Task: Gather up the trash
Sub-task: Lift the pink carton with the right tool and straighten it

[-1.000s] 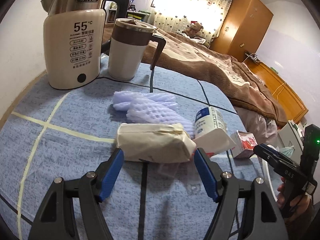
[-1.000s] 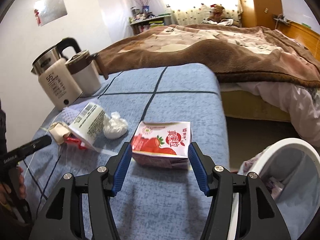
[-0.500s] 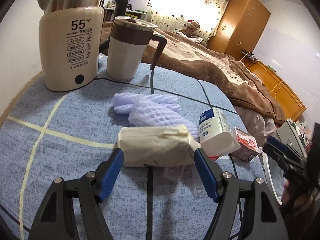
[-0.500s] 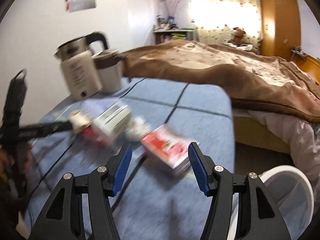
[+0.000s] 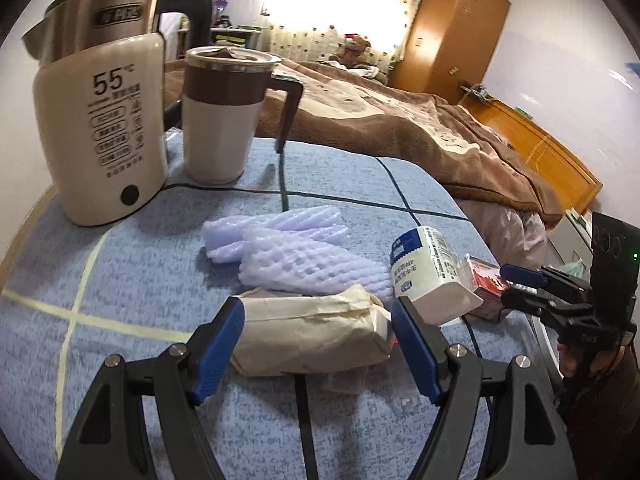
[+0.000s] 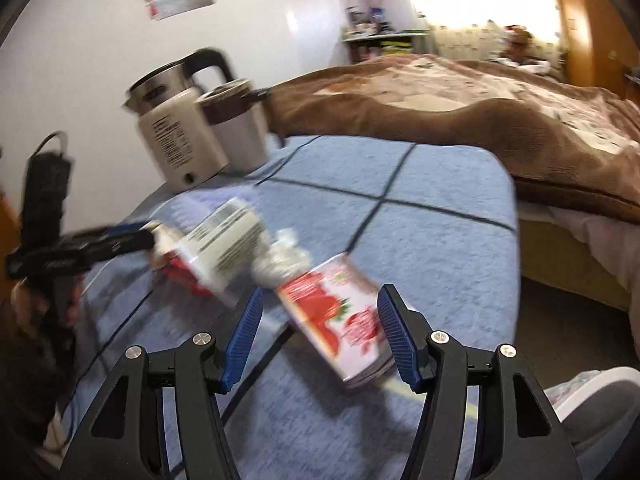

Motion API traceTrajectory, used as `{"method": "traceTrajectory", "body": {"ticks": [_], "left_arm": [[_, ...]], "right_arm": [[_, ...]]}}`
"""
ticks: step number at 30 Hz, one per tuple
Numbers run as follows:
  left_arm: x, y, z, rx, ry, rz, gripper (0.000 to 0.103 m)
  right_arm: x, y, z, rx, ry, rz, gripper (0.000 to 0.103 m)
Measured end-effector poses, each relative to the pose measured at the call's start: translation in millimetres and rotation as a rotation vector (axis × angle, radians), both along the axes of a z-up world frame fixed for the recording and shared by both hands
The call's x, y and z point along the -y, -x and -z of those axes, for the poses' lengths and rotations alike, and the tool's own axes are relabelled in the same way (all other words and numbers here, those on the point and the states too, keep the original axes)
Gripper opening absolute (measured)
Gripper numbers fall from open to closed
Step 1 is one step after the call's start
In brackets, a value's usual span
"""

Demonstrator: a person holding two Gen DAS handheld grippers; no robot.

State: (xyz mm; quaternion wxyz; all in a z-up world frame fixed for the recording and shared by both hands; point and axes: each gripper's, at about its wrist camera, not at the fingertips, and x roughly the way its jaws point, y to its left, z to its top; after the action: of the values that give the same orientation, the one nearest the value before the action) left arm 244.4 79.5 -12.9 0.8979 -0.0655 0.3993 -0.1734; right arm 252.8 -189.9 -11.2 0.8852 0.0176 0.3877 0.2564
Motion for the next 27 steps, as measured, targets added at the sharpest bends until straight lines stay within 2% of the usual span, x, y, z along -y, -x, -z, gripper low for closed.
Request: {"method": "traceTrajectory", "body": {"ticks": [2, 4, 6, 9, 11, 13, 15, 17, 19, 22, 27], "left_arm": [[2, -1, 2, -0.008, 0.014, 0.034, 0.078], [3, 1, 3, -0.005, 0.003, 0.043, 0.078], [5, 2, 3, 0.000, -0.008, 0.056, 0.079], [7, 2, 6, -0.016, -0.001, 0.073, 0.080], [7, 5, 6, -0.015, -0.001, 0.086, 0.080], [8, 7, 7, -0.018, -0.009, 0.095, 0.080], [9, 10, 8, -0.026, -0.017, 0.104, 0.080], [11, 13, 7, -0.022, -0.023, 0.117, 0.080], [13, 15, 6, -0.008, -0.039, 0.130, 0.080], [14, 12, 6, -0.005, -0.050, 0.127, 0.082], [14, 8, 7, 0.005, -0.063, 0.111, 0.083]], "right_arm": [[-7, 6, 0, 0.009, 0.041, -0.035, 0.060], [-8, 11, -5, 0.073, 0.121, 0.020, 0.060], [0, 12, -11, 0.104, 0.104, 0.059, 0.061], [11, -3, -7, 0.051, 0.051, 0.078, 0.063], [15, -14, 2, -0.014, 0.004, 0.032, 0.065], [15, -20, 13, -0.050, 0.021, 0.039, 0.065], [13, -17, 16, -0.079, -0.017, -0.005, 0.065], [8, -11, 17, -0.083, -0.029, -0.047, 0.065], [-2, -4, 15, -0.048, 0.017, -0.057, 0.065], [-12, 2, 16, -0.043, 0.035, -0.099, 0.065], [-16, 3, 17, -0.049, 0.047, -0.056, 0.066]]}}
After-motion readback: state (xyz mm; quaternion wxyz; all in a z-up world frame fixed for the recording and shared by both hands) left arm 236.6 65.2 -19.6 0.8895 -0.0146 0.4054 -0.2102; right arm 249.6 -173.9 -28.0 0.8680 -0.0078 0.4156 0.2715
